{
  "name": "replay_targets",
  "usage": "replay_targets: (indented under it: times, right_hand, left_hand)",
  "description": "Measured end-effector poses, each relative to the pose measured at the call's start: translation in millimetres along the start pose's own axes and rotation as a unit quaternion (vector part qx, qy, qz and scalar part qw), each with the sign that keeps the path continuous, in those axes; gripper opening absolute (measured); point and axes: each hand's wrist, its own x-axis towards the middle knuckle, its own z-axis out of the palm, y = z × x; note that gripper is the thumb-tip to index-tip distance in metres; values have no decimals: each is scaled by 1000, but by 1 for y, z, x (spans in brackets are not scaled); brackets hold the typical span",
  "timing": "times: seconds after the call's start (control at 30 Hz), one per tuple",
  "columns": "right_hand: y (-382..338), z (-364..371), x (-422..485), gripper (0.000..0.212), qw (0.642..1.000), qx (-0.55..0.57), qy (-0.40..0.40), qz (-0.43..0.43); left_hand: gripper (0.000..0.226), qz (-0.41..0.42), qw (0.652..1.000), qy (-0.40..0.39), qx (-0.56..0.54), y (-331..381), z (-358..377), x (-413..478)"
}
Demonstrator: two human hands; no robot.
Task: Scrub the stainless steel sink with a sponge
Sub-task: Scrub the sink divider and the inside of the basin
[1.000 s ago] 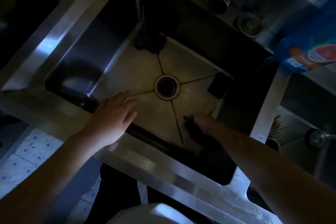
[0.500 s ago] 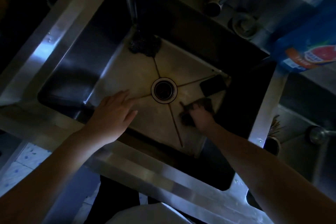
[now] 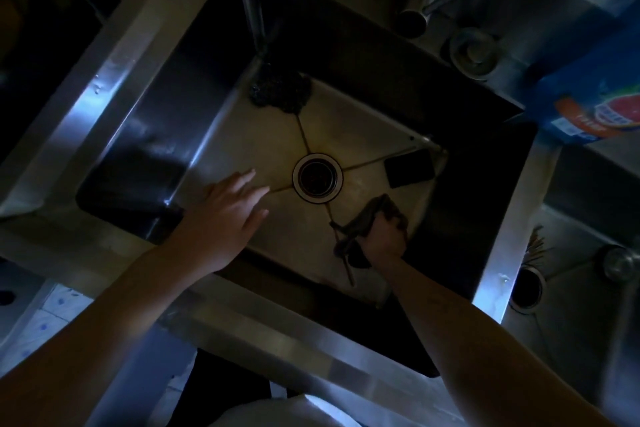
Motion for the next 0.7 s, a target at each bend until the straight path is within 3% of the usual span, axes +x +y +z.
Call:
replay_targets:
  times: [0.17, 0.37, 0.7]
  right_hand:
    - [16, 1, 10, 61, 997, -73, 35, 1]
    - [19, -13, 32, 59, 997, -50, 53, 25]
    - [-10, 24, 2, 69, 983, -40, -6, -176]
  left_hand:
    - [49, -6, 1000, -6, 2, -4, 1, 2]
    - [50, 1, 1000, -10, 20, -8, 0, 3]
    - [45, 10, 1000, 5, 20, -5, 7, 8]
